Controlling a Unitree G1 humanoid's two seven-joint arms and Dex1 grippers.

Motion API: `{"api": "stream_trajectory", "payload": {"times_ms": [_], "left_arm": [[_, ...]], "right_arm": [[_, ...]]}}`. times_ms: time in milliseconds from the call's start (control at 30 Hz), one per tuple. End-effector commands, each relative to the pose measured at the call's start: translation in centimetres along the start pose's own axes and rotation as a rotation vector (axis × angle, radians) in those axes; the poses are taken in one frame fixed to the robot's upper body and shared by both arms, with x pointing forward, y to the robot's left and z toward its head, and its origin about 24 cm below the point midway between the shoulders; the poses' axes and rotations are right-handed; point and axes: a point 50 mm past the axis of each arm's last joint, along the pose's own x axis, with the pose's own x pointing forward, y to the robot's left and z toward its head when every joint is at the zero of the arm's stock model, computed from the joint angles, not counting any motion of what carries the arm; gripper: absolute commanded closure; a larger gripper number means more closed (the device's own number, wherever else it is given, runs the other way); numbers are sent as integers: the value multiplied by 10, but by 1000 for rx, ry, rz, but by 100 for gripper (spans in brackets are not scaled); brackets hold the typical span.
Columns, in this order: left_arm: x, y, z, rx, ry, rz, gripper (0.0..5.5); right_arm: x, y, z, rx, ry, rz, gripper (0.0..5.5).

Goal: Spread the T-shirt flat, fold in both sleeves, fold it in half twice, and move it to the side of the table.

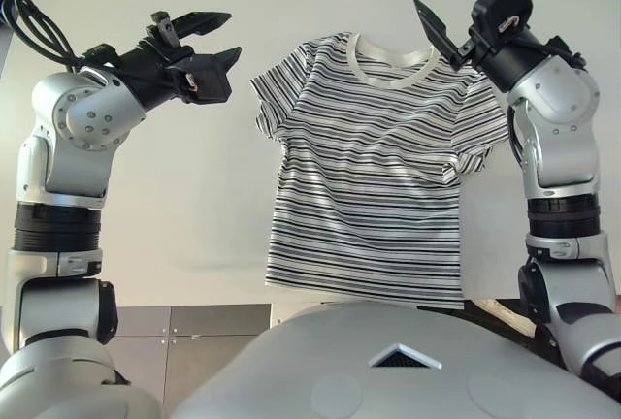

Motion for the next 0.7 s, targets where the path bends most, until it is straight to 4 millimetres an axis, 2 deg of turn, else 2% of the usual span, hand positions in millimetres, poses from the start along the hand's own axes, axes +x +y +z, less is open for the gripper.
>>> {"api": "stream_trajectory", "payload": {"times_ms": [33, 200, 400, 533, 700], "left_arm": [[7, 2, -13, 232, 58, -144, 352], [34, -23, -21, 377, 23, -339, 352], [54, -41, -19, 393, -38, -392, 352], [64, -57, -15, 396, -64, -427, 352], [62, -73, -21, 428, -47, -483, 352]], "right_arm": [[-1, -1, 3, -16, 2, 1, 237], [-3, 0, 6, -16, -6, -4, 237], [-3, 1, 12, -16, -23, -4, 237], [-3, 2, 19, -16, -45, -6, 237], [-3, 4, 25, -23, -65, 6, 237]]}}
